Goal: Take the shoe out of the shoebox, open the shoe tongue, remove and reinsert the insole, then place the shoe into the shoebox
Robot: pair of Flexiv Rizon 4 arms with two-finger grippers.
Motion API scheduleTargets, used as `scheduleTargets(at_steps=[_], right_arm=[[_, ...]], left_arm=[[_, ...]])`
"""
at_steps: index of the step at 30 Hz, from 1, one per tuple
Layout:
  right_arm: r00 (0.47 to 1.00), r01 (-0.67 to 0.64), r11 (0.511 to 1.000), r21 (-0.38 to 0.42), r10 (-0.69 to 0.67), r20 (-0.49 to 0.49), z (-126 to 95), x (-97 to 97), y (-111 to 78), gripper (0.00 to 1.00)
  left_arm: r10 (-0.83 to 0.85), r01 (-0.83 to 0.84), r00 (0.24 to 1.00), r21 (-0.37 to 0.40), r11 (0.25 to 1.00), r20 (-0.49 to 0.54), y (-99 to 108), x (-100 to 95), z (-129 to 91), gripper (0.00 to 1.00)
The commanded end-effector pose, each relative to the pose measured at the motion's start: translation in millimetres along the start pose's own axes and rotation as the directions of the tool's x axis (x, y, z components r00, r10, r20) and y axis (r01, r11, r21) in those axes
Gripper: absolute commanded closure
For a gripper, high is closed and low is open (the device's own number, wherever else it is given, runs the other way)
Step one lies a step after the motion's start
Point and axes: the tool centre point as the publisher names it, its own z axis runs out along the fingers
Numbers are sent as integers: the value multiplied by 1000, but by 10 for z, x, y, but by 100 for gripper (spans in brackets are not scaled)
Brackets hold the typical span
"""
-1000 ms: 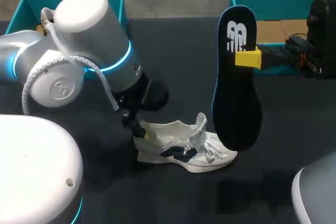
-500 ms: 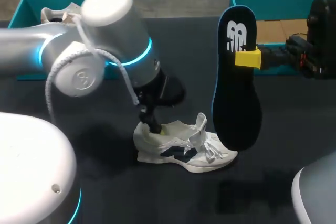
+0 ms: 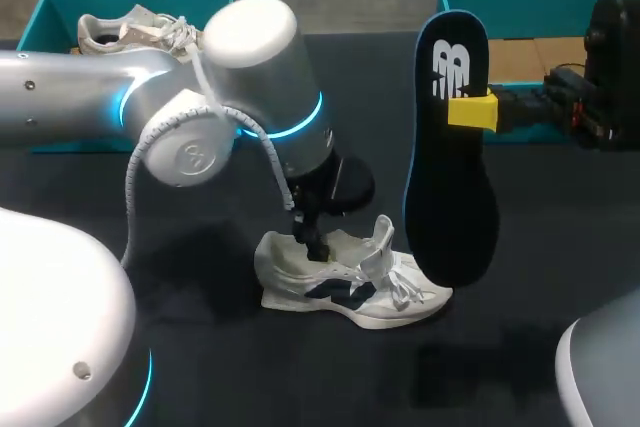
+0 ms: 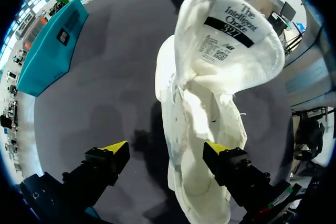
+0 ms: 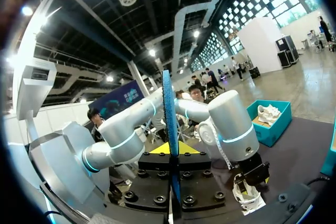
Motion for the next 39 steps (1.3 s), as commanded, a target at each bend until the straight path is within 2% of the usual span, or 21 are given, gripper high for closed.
scheduleTargets(at_steps=[1, 3, 6, 7, 12, 15, 16, 18, 26, 27, 28, 29, 30, 39], right_arm=[[1000, -3, 1000, 1, 3, 2, 13, -1, -8, 100], [1000, -3, 1000, 1, 3, 2, 13, -1, -8, 100], [1000, -3, 1000, 1, 3, 2, 13, -1, -8, 100], [1000, -3, 1000, 1, 3, 2, 13, -1, -8, 100], [1000, -3, 1000, 1, 3, 2, 13, -1, -8, 100], [1000, -3, 1000, 1, 3, 2, 13, -1, -8, 100], [1000, -3, 1000, 1, 3, 2, 13, -1, -8, 100], [1000, -3, 1000, 1, 3, 2, 13, -1, -8, 100], [1000, -3, 1000, 1, 3, 2, 13, -1, -8, 100], [1000, -3, 1000, 1, 3, 2, 13, -1, -8, 100], [1000, -3, 1000, 1, 3, 2, 13, -1, -8, 100], [1000, -3, 1000, 1, 3, 2, 13, -1, -8, 100], [1000, -3, 1000, 1, 3, 2, 13, -1, -8, 100], [1000, -3, 1000, 1, 3, 2, 13, -1, -8, 100]], left_arm=[[-3, 3, 1000, 4, 1000, -10, -22, -19, 119, 15], [-5, 5, 1000, 12, 1000, -23, -24, -3, 137, 16], [-9, 9, 999, 16, 1000, -35, -22, 18, 167, 25], [-9, 9, 999, 14, 1000, -34, -23, 23, 176, 25], [-5, 5, 1000, 9, 1000, -28, -31, 34, 194, 35], [-2, 3, 1000, 5, 1000, -28, -44, 48, 214, 38], [-2, 2, 1000, 4, 1000, -28, -48, 53, 222, 46], [0, 0, 1000, -1, 1000, -29, -57, 59, 240, 54], [3, -4, 999, -15, 1000, -41, -74, 58, 312, 62], [3, -3, 999, -16, 1000, -42, -74, 58, 320, 67], [2, -3, 999, -17, 1000, -44, -73, 57, 327, 79], [1, -2, 999, -18, 1000, -44, -73, 56, 331, 95], [0, -1, 999, -17, 1000, -45, -72, 55, 332, 100], [6, -6, 999, -7, 1000, -36, -45, 64, 291, 100]])
